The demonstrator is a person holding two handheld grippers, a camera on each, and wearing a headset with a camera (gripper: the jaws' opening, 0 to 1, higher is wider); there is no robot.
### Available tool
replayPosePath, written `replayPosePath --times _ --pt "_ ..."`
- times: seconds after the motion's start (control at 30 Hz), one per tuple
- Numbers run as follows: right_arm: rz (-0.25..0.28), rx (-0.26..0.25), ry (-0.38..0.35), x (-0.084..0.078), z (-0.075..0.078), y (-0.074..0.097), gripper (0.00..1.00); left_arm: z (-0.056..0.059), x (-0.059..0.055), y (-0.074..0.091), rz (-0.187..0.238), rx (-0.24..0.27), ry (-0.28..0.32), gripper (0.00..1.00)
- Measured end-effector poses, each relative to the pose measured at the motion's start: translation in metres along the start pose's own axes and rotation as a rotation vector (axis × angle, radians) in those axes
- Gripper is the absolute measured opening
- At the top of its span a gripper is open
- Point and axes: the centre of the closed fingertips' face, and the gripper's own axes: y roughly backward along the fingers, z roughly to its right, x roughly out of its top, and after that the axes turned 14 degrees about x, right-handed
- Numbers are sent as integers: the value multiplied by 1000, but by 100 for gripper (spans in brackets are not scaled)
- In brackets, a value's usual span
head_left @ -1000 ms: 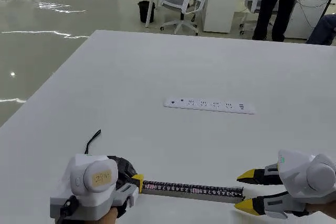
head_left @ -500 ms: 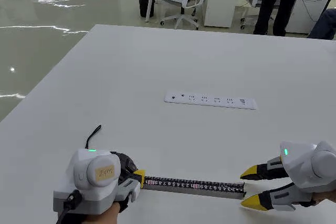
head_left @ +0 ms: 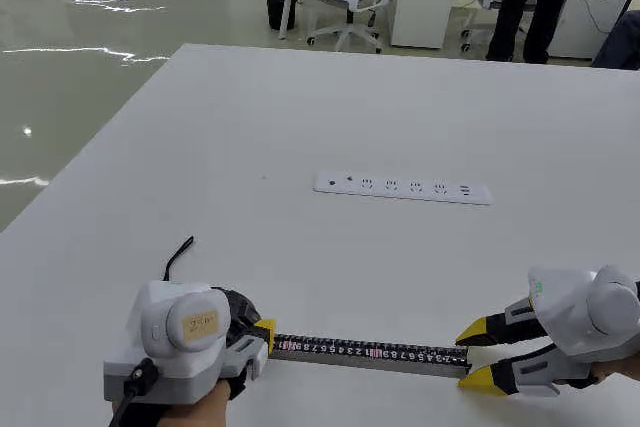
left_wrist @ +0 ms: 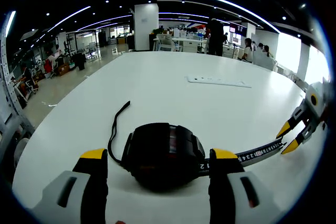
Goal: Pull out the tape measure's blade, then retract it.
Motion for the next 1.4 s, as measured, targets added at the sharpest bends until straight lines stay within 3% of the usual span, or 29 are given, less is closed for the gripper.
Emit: replayPosePath --times 0.17,0.57,1.2,1.4 --pt "4 -14 0 -1 4 -1 16 0 0 -1 -2 2 13 75" --pt "10 8 1 0 2 -2 15 -1 -2 -1 -9 25 36 72" --pt "2 -3 14 0 5 0 15 5 2 -6 -29 29 86 63" --pt "1 -3 16 0 5 0 15 6 1 -6 -35 33 67 62"
